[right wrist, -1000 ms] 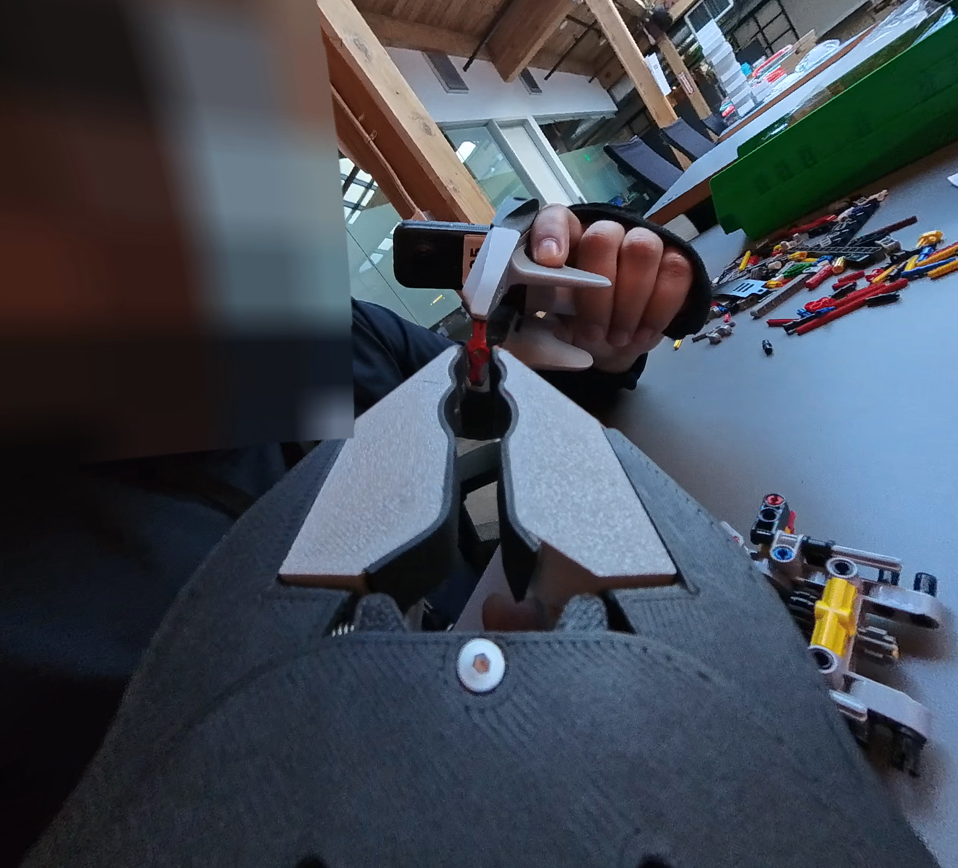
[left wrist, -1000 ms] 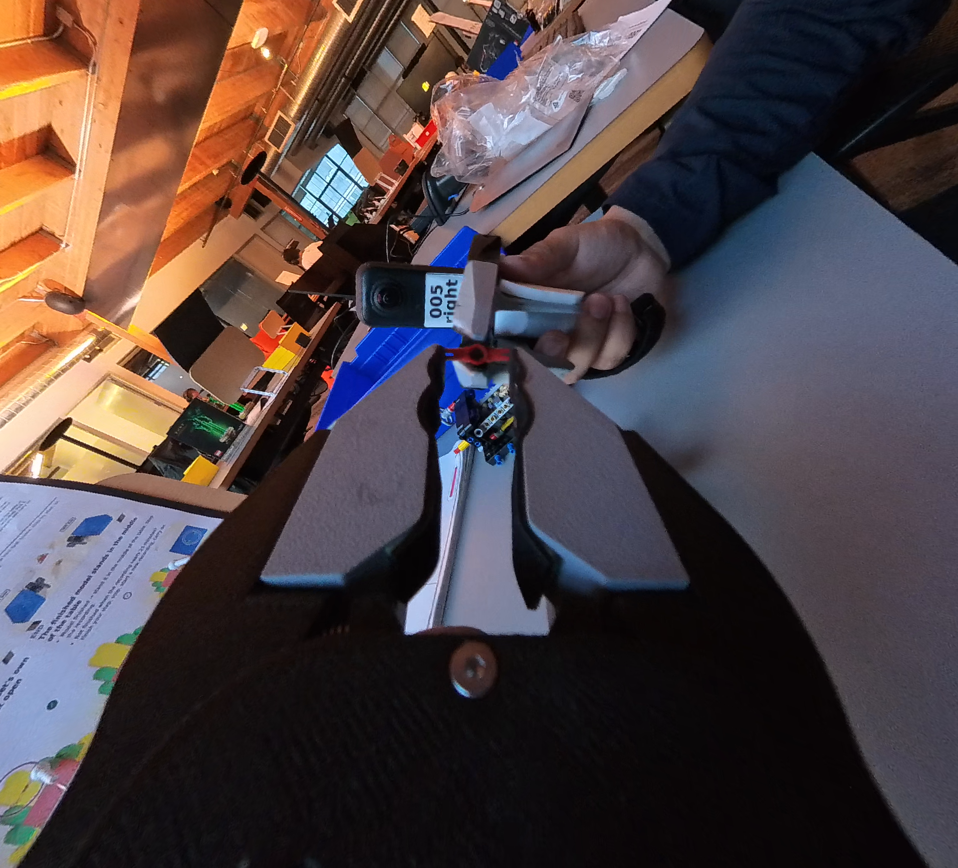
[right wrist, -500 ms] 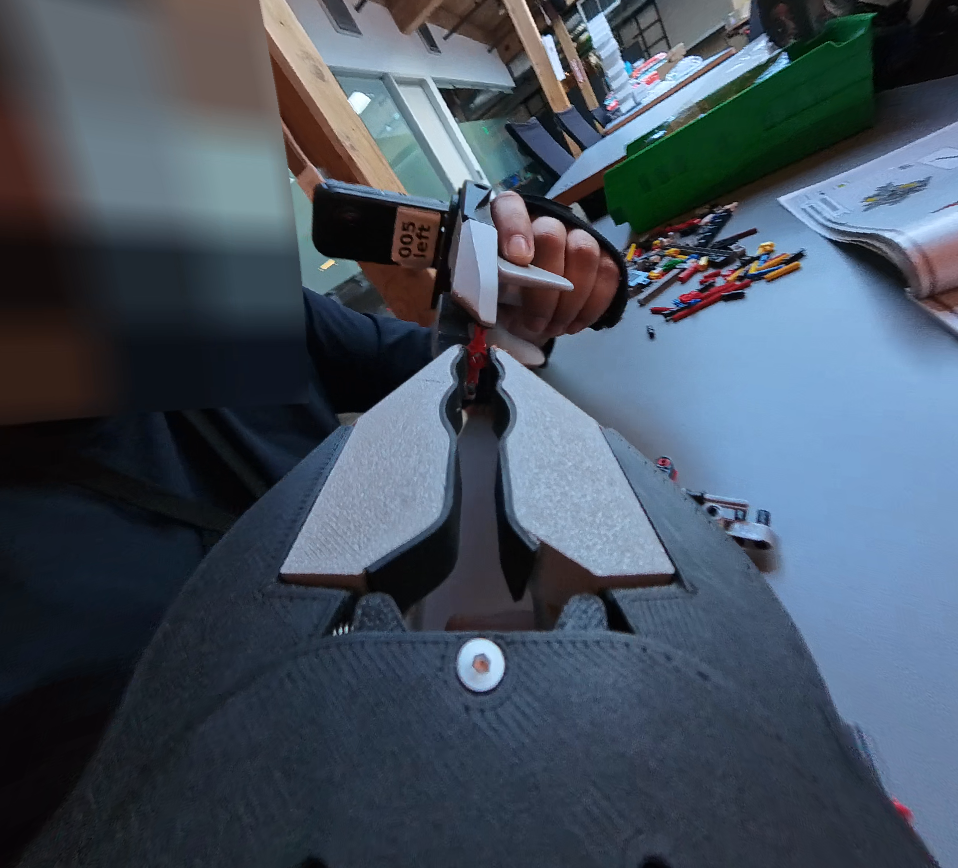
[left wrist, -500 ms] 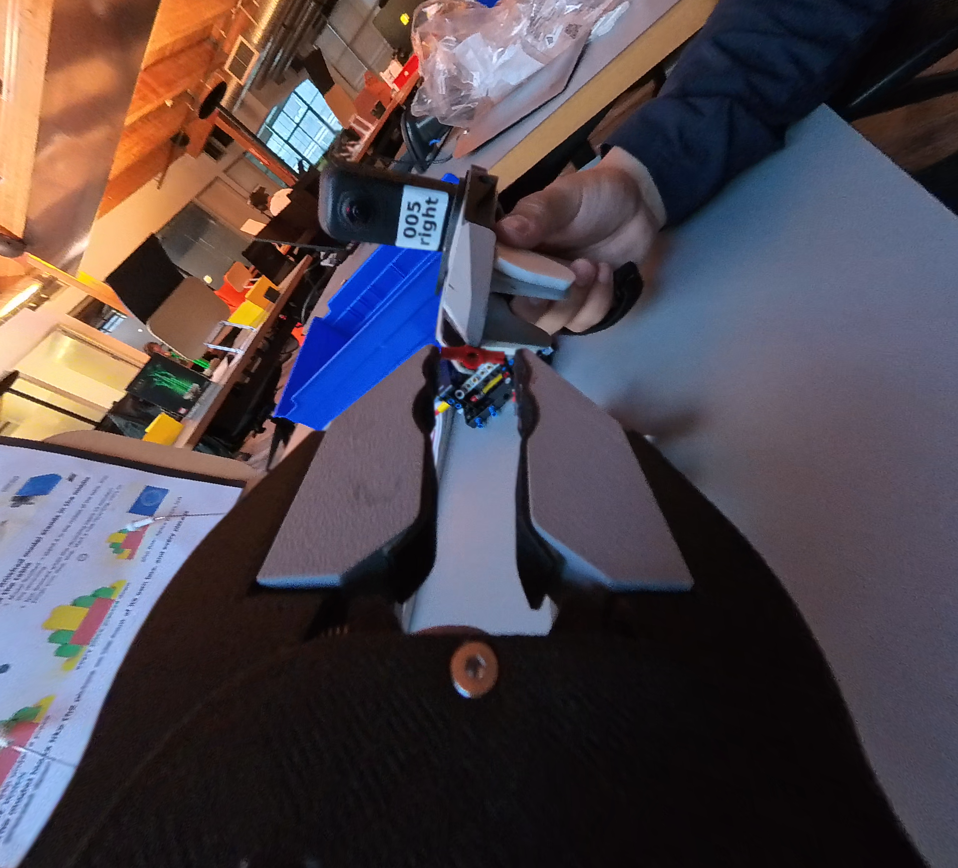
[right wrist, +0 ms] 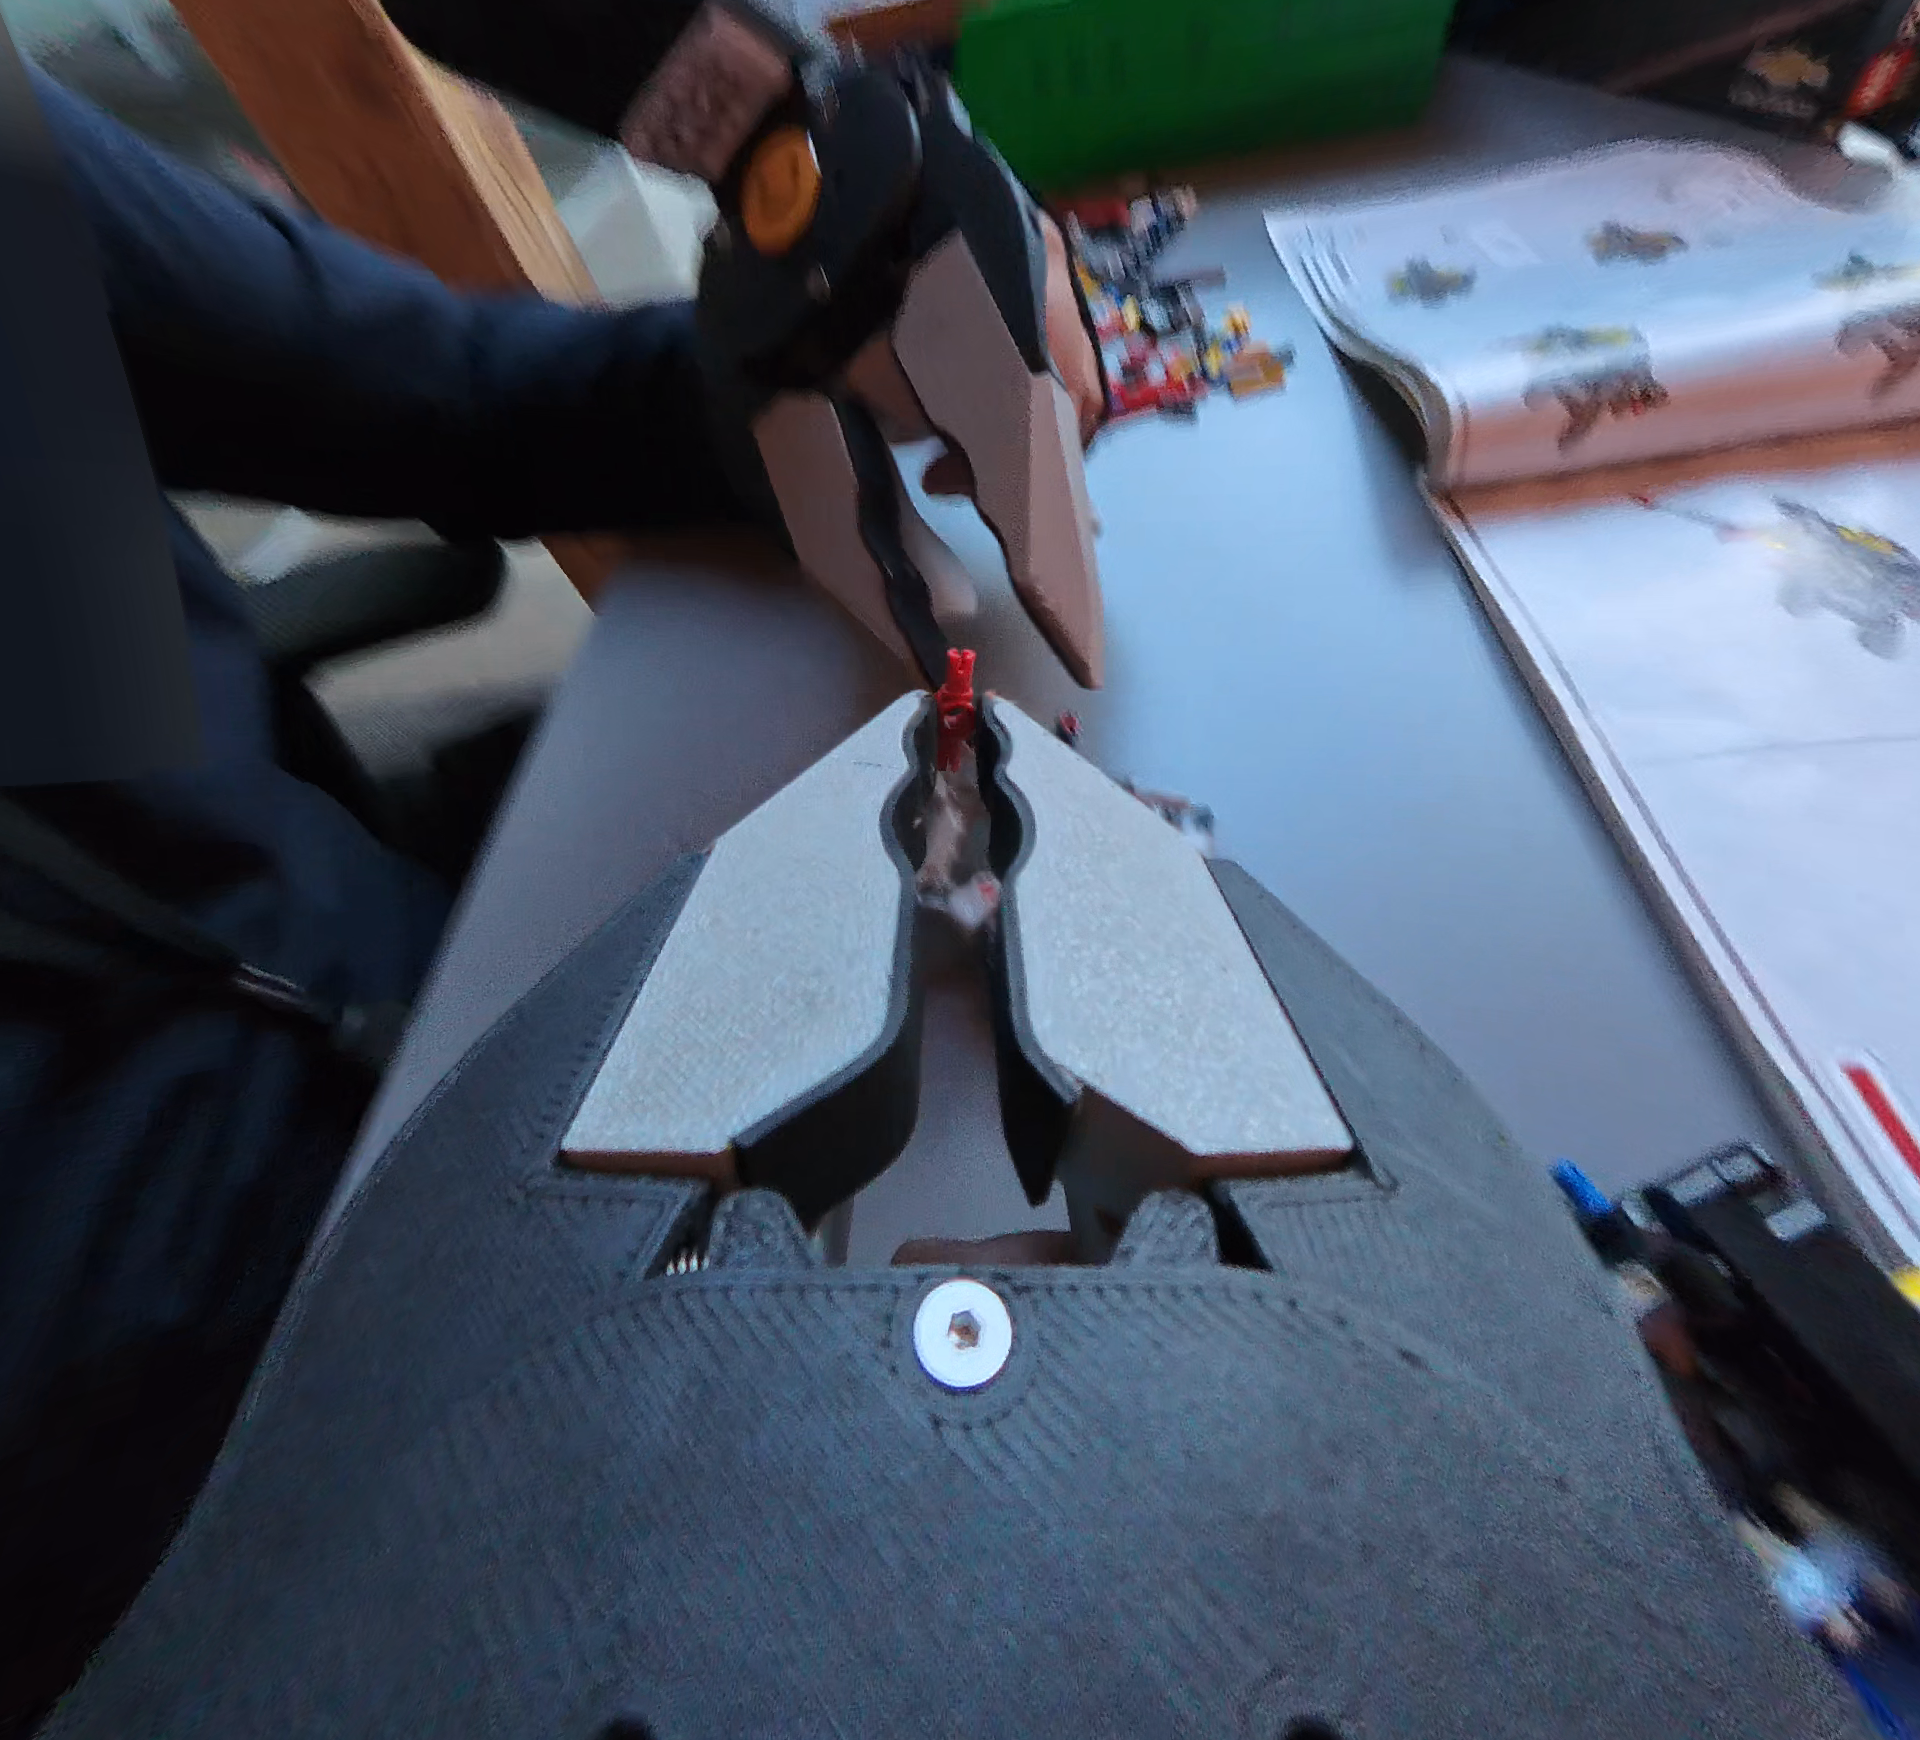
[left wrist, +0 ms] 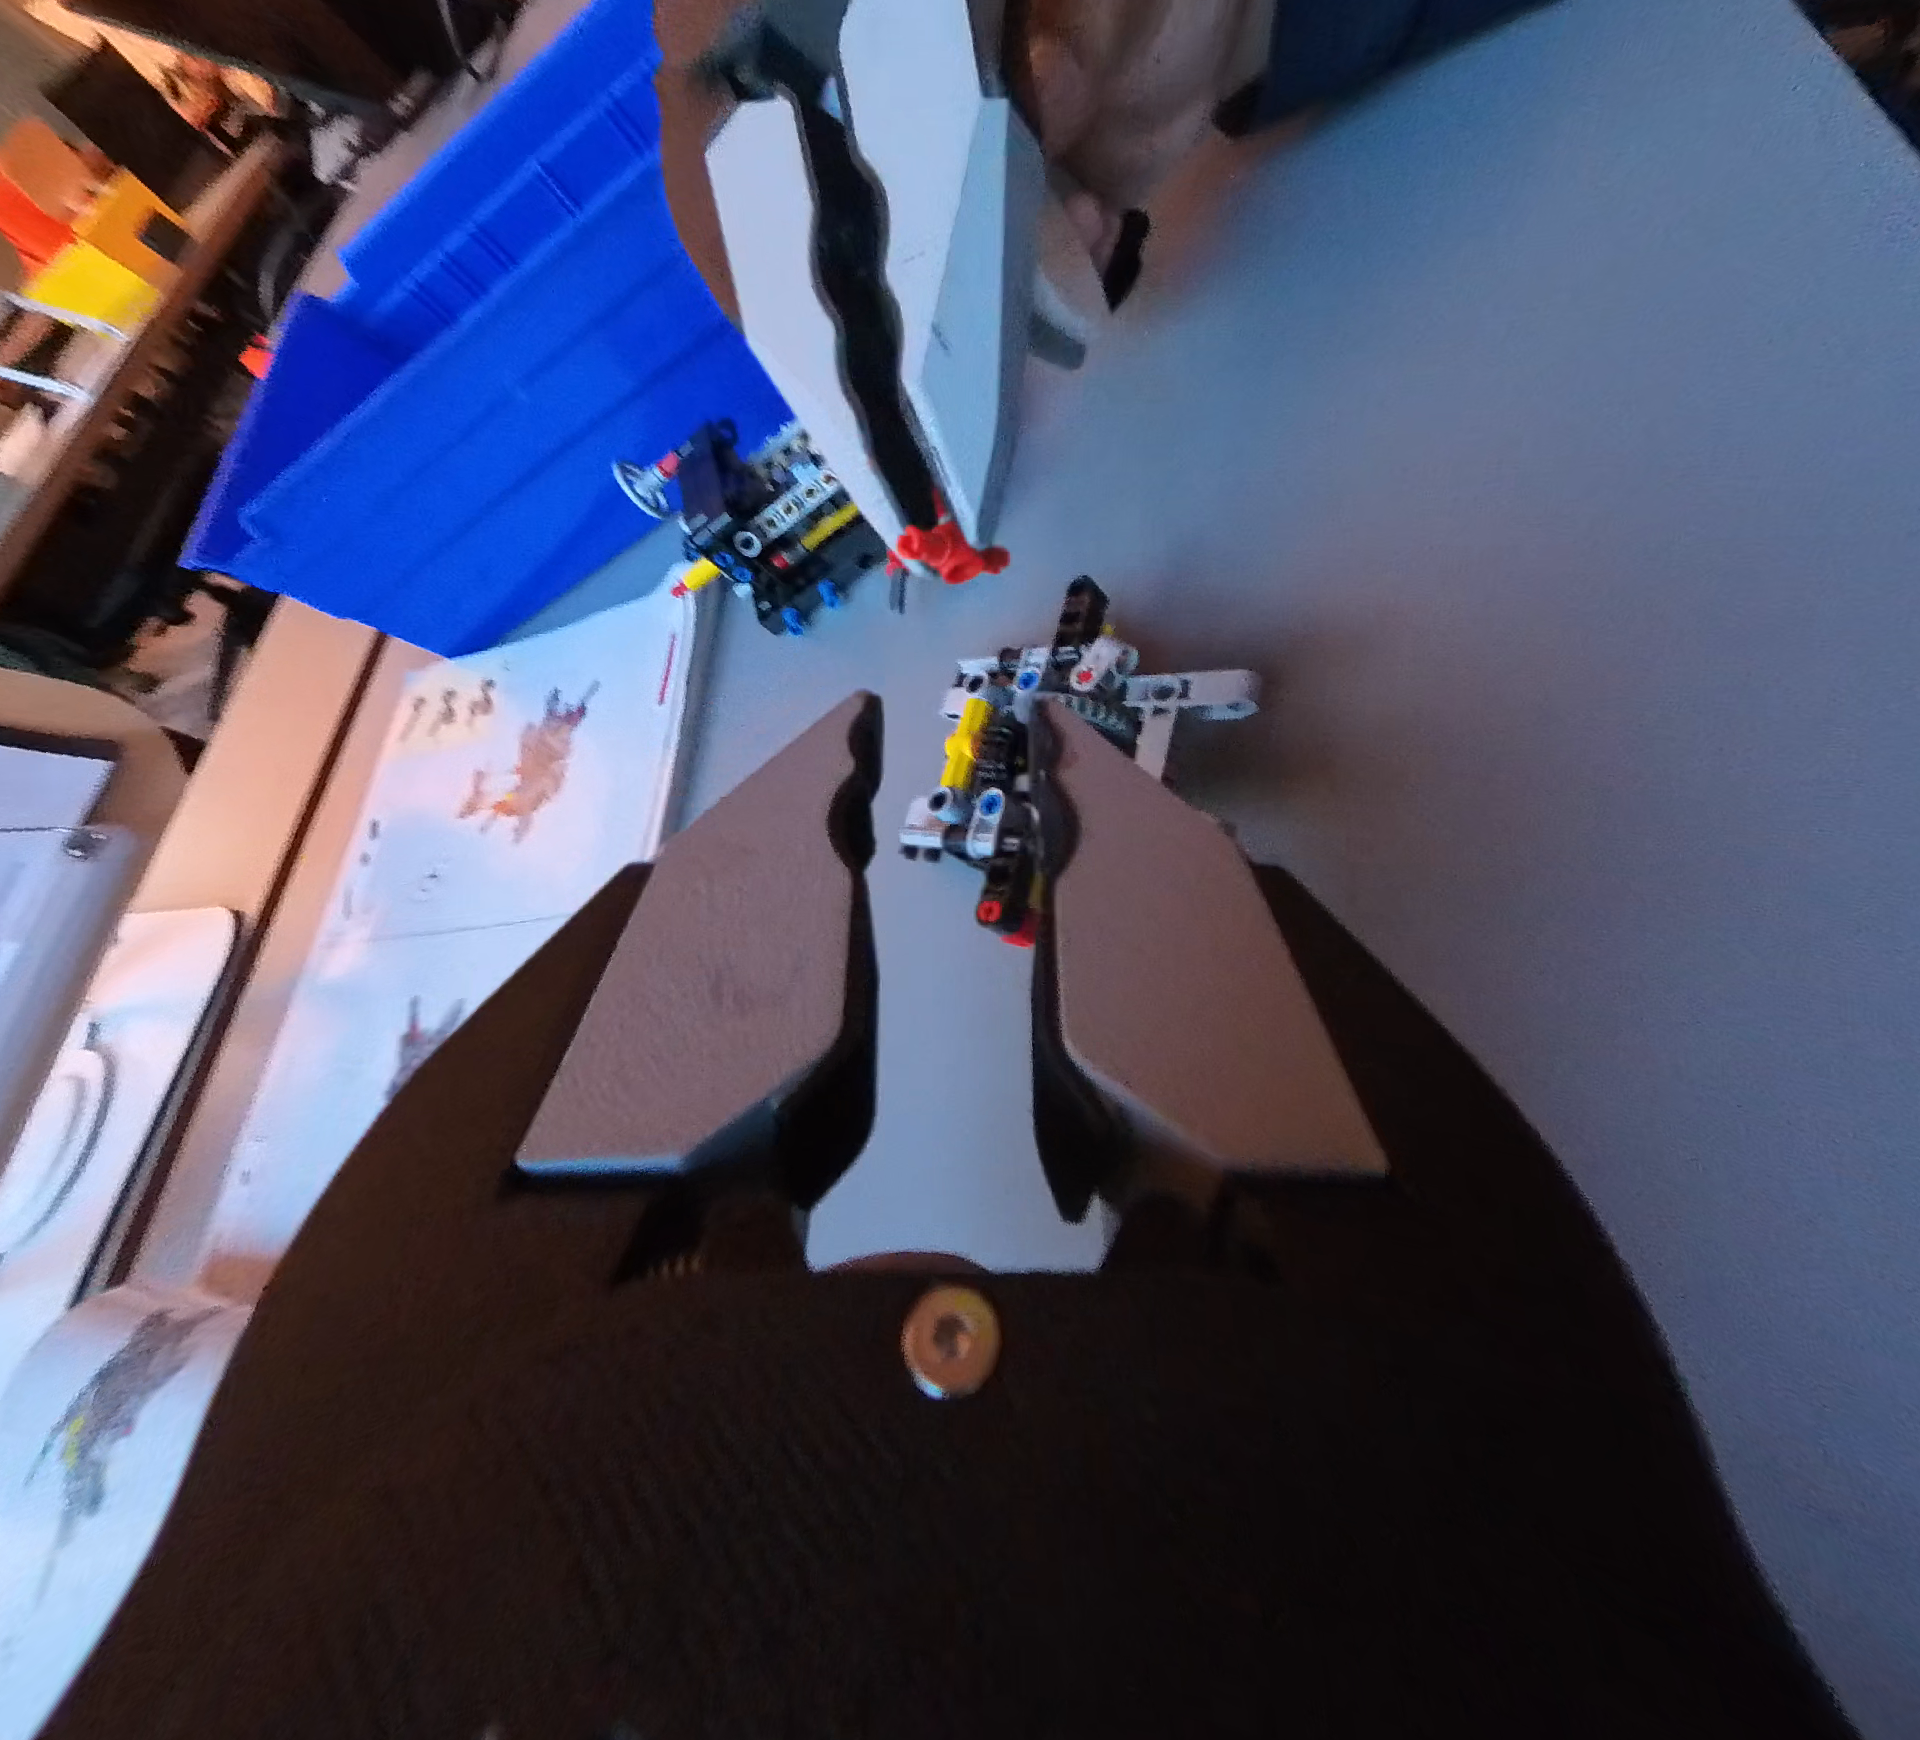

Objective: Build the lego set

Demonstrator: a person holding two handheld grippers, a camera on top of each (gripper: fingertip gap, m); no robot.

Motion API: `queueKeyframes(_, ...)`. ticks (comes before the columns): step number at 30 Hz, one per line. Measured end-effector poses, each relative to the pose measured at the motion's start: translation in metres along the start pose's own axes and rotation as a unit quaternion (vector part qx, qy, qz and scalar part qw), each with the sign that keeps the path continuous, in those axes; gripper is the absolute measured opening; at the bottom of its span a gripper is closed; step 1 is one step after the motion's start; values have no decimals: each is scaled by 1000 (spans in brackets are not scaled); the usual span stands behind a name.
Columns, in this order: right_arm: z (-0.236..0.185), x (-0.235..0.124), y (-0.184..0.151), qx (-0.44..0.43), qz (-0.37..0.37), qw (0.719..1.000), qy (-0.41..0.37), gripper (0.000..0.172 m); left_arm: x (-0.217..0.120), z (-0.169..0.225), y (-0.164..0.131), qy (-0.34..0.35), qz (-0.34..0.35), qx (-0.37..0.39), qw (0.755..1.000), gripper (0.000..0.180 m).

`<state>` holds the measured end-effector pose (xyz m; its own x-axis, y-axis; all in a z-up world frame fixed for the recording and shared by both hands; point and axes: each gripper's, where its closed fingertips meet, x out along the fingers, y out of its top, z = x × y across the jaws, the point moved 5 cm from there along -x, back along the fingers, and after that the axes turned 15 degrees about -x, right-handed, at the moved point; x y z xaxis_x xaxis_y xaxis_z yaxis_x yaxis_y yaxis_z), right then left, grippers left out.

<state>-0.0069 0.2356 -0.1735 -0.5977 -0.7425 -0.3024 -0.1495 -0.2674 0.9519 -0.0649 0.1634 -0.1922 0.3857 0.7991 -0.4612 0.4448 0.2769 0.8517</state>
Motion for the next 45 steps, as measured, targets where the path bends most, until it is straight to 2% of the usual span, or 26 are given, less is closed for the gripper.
queueKeyframes(3, 1, 0, -13, -15, -60, 998, -13, 4, 6, 4, -6, -22, -26, -16, 999, 25)
queueKeyframes(11, 0, -7, -28, -47, -132, 990, -25, 4, 14, 8, -22, -53, -86, -39, 994, 31)
queueKeyframes(18, 1, -9, -40, -57, -169, 984, -24, 4, 6, 5, -20, -58, -78, -49, 994, 31)
queueKeyframes(25, 3, -8, -46, -57, -181, 981, -26, 4, 9, 5, -27, -59, -101, -58, 991, 31)
queueKeyframes(33, 8, -9, -52, -66, -196, 978, -42, 4, 14, 0, -27, -45, -108, -102, 988, 31)
queueKeyframes(45, 14, -10, -59, -61, -213, 973, -61, 4, 12, -11, -31, -7, -124, -110, 986, 31)
